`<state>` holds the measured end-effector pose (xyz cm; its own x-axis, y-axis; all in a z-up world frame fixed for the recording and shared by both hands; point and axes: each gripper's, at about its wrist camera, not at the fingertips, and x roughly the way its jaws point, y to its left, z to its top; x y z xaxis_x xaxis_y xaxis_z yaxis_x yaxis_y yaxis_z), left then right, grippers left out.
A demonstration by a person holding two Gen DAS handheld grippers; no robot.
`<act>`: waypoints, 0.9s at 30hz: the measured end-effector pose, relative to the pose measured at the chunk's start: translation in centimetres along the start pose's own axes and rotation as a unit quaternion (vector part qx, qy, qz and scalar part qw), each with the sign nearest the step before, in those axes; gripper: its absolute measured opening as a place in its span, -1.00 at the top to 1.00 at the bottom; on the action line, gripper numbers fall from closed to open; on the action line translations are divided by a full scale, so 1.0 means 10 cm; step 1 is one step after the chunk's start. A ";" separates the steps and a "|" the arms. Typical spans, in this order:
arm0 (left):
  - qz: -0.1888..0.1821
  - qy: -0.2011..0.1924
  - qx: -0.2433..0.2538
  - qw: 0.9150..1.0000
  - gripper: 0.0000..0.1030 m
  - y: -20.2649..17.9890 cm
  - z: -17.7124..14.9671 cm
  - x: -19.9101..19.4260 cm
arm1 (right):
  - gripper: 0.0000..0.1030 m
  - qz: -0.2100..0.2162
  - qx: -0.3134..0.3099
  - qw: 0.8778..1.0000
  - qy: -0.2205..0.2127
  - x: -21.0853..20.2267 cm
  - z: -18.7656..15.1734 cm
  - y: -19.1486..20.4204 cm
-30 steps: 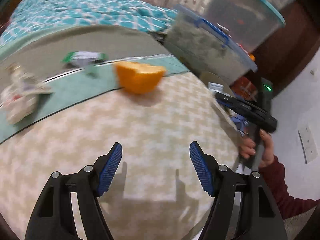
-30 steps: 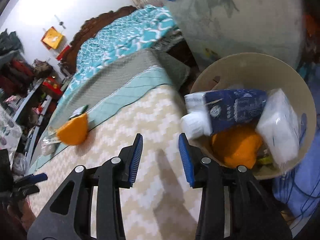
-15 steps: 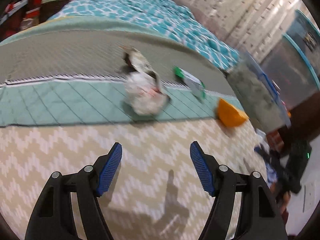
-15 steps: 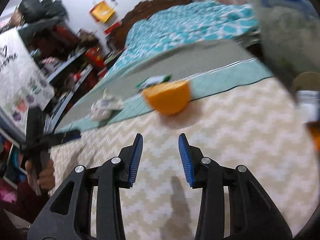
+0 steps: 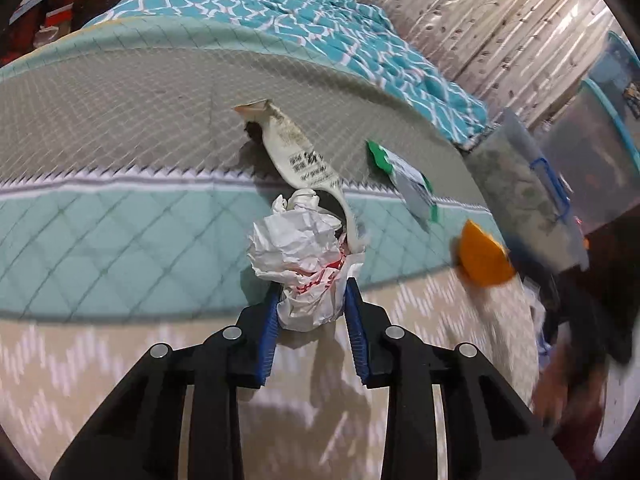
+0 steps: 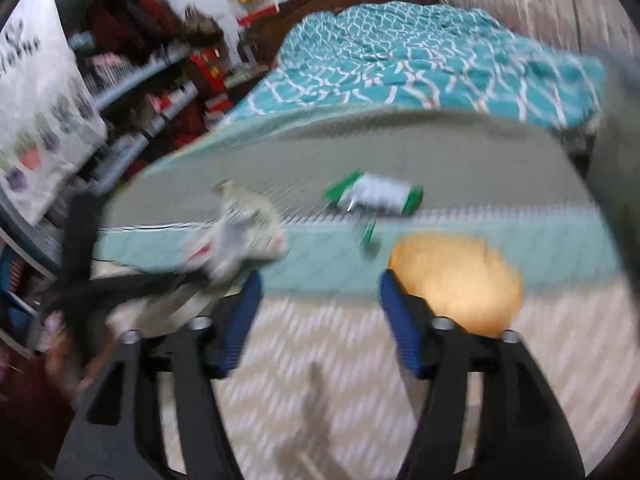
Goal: Collect trash
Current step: 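Grasp the crumpled white paper with the left tool while the right reaches the green wrapper, then grasp the green-and-white wrapper with the right tool while the left holds the paper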
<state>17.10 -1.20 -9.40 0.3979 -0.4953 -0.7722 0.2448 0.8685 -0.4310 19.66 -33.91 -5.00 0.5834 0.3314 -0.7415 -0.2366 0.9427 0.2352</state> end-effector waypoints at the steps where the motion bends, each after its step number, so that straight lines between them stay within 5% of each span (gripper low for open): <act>1: -0.005 0.001 0.000 1.000 0.44 0.02 -0.09 -0.08 | -0.44 -0.010 -0.013 1.000 0.013 0.07 0.10 -0.02; 8: -0.044 0.022 -0.014 0.999 0.43 0.22 -0.78 -0.57 | -0.66 -0.041 -0.062 0.980 0.183 1.04 0.76 -0.08; 15: -0.017 0.017 0.020 1.000 0.42 0.15 -1.00 -0.70 | -0.64 -0.070 -0.052 0.969 0.232 1.42 0.78 -0.15; 16: -0.019 0.018 0.019 0.999 0.42 0.14 -0.99 -0.69 | -0.43 -0.062 -0.052 0.971 0.226 1.37 0.77 -0.13; 17: -0.022 0.018 0.018 0.999 0.42 0.15 -0.97 -0.68 | 0.06 -0.057 -0.059 0.972 0.221 1.32 0.76 -0.10; 19: -0.027 0.020 0.018 0.999 0.42 0.11 -0.93 -0.65 | 0.71 -0.032 -0.050 0.973 0.222 1.21 0.72 -0.07; 21: -0.028 0.022 0.023 0.999 0.42 0.08 -0.94 -0.64 | 0.77 -0.035 -0.058 0.977 0.201 1.03 0.61 0.01; 27: -0.034 0.021 0.040 0.998 0.42 -0.11 -1.00 -0.66 | 0.81 0.051 -0.062 0.986 0.148 0.41 0.18 0.23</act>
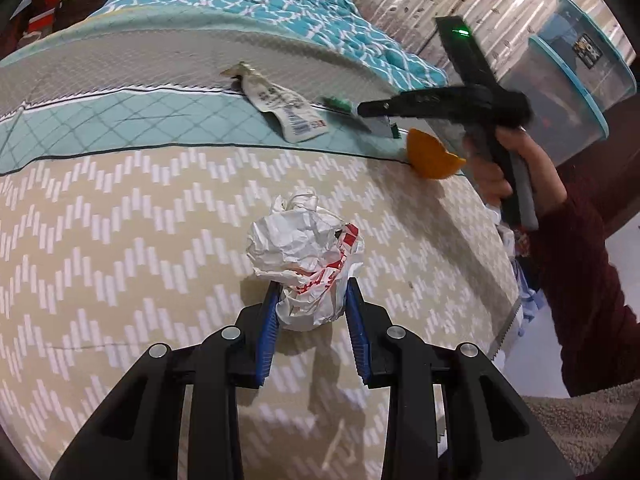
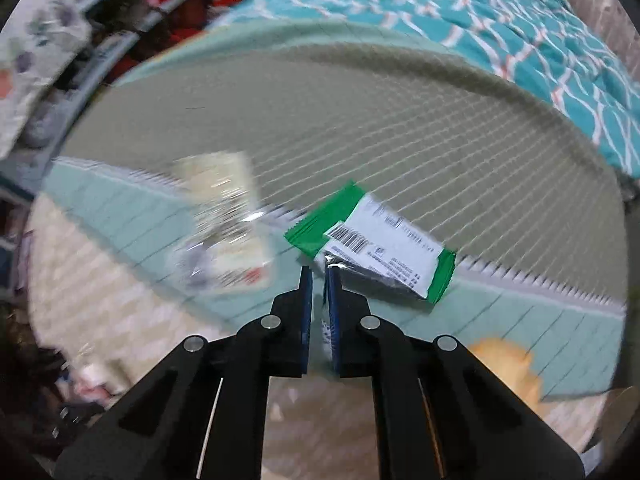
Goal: Collect trash
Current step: 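Grasp the green-and-white wrapper with the right tool while the left holds the paper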
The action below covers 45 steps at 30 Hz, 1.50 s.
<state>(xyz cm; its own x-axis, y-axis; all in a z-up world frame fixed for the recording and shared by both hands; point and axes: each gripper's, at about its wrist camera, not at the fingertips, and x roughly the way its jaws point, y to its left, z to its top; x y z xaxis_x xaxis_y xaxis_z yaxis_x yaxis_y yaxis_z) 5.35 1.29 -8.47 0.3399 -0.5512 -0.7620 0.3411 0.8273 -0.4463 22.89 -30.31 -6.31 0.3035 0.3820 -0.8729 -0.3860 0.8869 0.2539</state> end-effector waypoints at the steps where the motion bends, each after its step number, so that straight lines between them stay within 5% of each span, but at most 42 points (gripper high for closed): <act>1: -0.001 0.000 0.003 1.000 0.42 -0.05 -0.01 -0.01 | 0.81 0.021 -0.005 1.000 -0.012 -0.12 -0.18 0.08; 10: -0.030 0.023 0.029 0.999 0.42 -0.44 -0.12 0.09 | 0.81 0.137 0.053 0.984 -0.105 -0.68 -1.49 0.22; 17: -0.009 0.043 0.075 0.996 0.41 -0.80 -0.21 0.27 | 0.71 0.048 0.030 0.989 -0.137 -0.76 -1.97 0.26; 18: -0.006 0.044 0.074 0.996 0.40 -0.81 -0.21 0.28 | 0.64 0.042 0.031 0.989 -0.138 -0.74 -1.98 0.24; 19: 0.000 0.045 0.071 0.997 0.40 -0.81 -0.21 0.30 | 0.23 0.033 0.038 0.988 -0.143 -0.73 -1.99 0.21; 20: 0.005 0.045 0.069 0.997 0.39 -0.80 -0.22 0.30 | -0.49 0.027 0.044 0.987 -0.154 -0.74 -1.99 0.18; 22: 0.028 0.047 0.063 0.997 0.38 -0.77 -0.23 0.32 | -0.70 0.019 0.036 0.982 -0.184 -0.76 -1.97 0.17; 30: 0.034 0.049 0.033 0.998 0.27 -0.62 -0.23 0.32 | -0.10 0.020 0.006 0.993 -0.114 -0.30 -1.63 0.21; 34: 0.028 0.048 0.031 0.998 0.32 -0.63 -0.19 0.34 | 0.71 0.014 0.005 0.994 -0.108 -0.22 -1.60 0.22; 45: -0.038 0.065 0.087 0.993 0.40 -1.31 0.10 0.62 | 0.83 0.028 0.101 0.970 -0.220 -1.15 -2.22 -0.40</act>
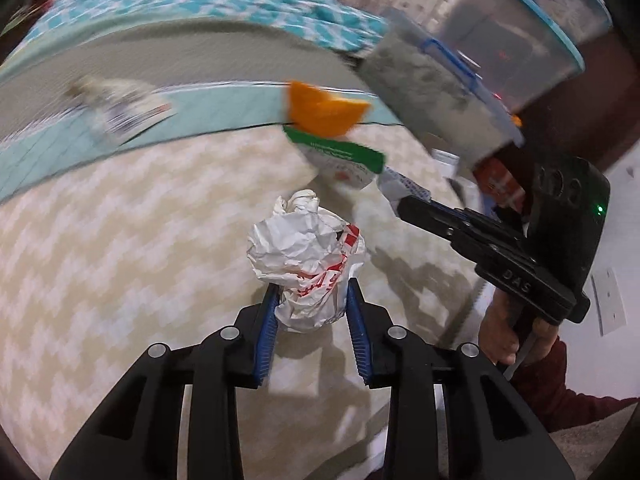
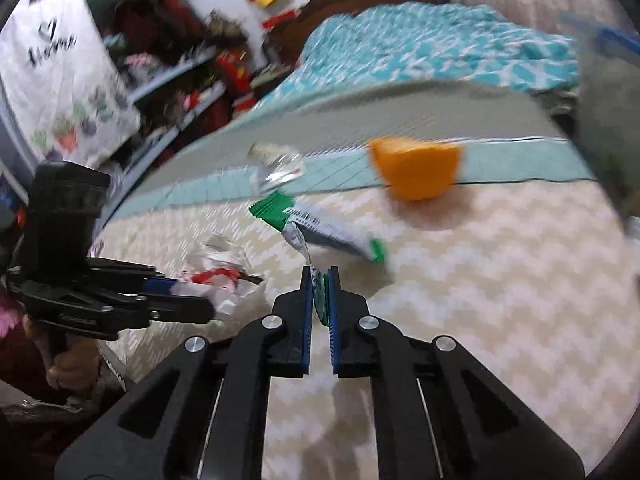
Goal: Collect trash
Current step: 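Carry paper and wrapper over the tan bin and open both tools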
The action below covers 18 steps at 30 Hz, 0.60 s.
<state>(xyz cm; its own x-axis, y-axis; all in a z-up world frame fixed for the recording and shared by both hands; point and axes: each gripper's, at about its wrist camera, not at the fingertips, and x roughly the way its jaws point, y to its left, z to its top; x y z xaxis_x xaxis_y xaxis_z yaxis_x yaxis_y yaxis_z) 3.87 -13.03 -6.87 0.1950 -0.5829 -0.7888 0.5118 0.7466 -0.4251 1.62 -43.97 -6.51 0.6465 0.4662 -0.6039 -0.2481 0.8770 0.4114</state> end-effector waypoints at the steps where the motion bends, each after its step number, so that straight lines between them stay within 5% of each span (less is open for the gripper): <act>1: -0.007 0.005 0.015 1.000 0.40 -0.14 0.08 0.08 | 0.83 -0.004 0.010 1.000 -0.008 -0.09 0.00 -0.08; 10: -0.076 0.053 0.116 0.989 0.41 -1.50 1.04 1.05 | 0.83 -0.133 0.116 0.977 -0.120 -1.25 0.08 -1.35; 18: -0.079 0.073 0.160 0.981 0.40 -2.32 1.48 1.84 | 0.83 -0.219 0.171 0.954 -0.112 -1.36 0.03 -2.29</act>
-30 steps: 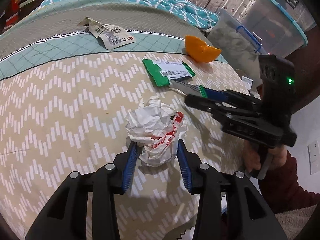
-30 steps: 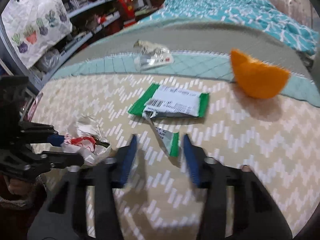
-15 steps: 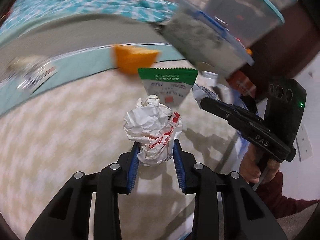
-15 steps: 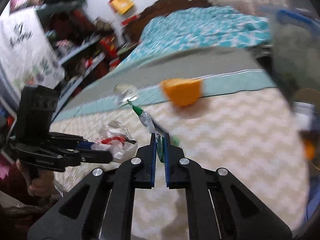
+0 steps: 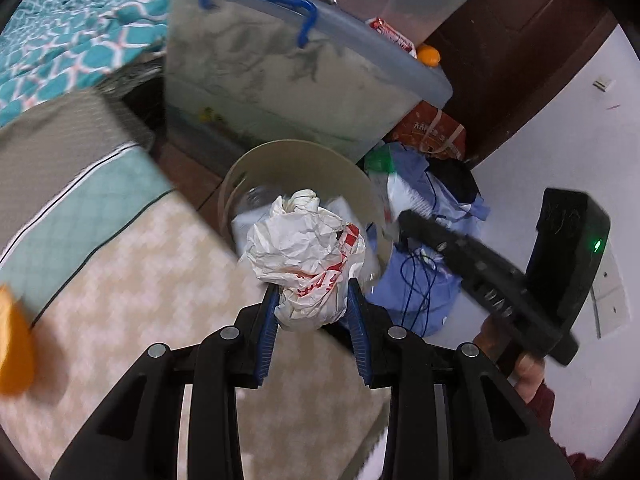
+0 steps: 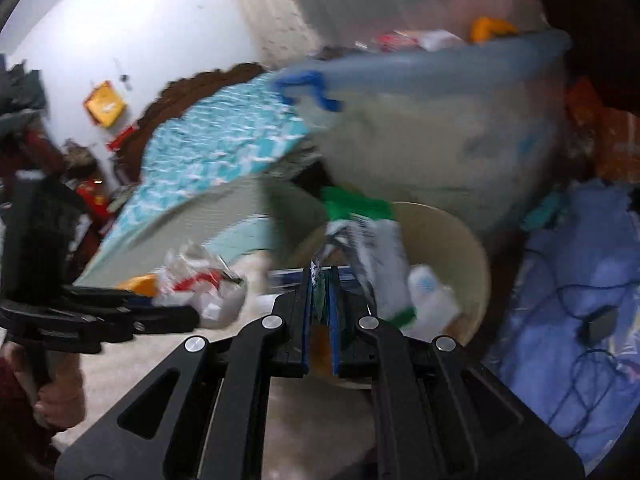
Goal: Collect trash
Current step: 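Carry paper and wrapper over the tan bin and open both tools, then grasp the white receipt strip with the left tool while the right approaches the orange peel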
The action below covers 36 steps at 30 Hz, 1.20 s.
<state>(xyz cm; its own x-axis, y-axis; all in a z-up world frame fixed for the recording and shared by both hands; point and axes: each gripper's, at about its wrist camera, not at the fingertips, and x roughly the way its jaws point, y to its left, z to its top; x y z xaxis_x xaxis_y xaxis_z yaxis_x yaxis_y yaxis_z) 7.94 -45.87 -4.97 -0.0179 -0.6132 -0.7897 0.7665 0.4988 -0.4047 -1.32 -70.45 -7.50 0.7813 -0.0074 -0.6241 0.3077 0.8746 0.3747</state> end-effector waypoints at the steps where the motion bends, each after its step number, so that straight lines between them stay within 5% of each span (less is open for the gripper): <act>1: -0.001 0.006 0.000 1.000 0.40 -0.03 0.06 0.09 | 0.82 -0.003 0.004 1.000 0.007 0.09 0.01 -0.07; 6: 0.008 0.032 0.005 0.999 0.31 -0.11 0.22 0.46 | 0.76 0.015 0.044 0.998 0.032 0.44 0.11 -0.36; 8: 0.022 0.033 -0.001 0.999 -0.04 -0.10 0.27 0.56 | 0.63 0.031 0.064 0.997 0.034 0.47 0.08 -0.40; 9: 0.025 0.029 -0.009 0.999 -0.14 -0.08 0.31 0.59 | 0.50 0.033 0.071 0.996 0.031 0.48 0.07 -0.41; 11: 0.028 0.020 -0.019 0.999 -0.24 -0.05 0.38 0.60 | -0.47 0.026 0.081 0.996 0.009 0.45 0.08 -0.45; 12: 0.026 0.016 -0.024 0.999 -0.25 -0.03 0.41 0.59 | -0.49 0.023 0.081 0.996 -0.005 0.41 0.07 -0.45; 19: 0.001 -0.004 -0.027 1.000 -0.26 -0.01 0.37 0.32 | -0.41 0.035 0.078 0.996 -0.030 0.09 0.01 -0.34; 23: -0.017 -0.017 -0.025 0.999 -0.26 0.02 0.15 0.06 | 0.12 0.032 0.011 0.999 -0.016 0.09 -0.02 -0.02; 27: -0.026 -0.017 -0.036 0.999 -0.26 0.12 -0.10 -0.15 | 0.42 0.044 -0.023 0.998 0.024 0.23 0.00 0.27; 32: -0.024 -0.021 -0.020 0.999 -0.26 0.18 -0.49 -0.47 | 0.45 0.044 -0.083 0.995 0.046 0.30 -0.06 0.64; 36: -0.019 -0.021 -0.026 0.999 -0.26 0.29 -0.77 -0.66 | 0.45 -0.022 -0.068 0.996 0.045 0.59 0.15 0.44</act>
<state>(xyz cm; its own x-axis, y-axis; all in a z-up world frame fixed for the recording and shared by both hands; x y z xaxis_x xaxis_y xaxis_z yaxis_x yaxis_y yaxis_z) 5.33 -35.63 -4.49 -0.0184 -0.6567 -0.7539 0.7318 0.5050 -0.4577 5.45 -67.35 -8.46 0.7151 -0.0094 -0.6990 0.2597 0.9319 0.2531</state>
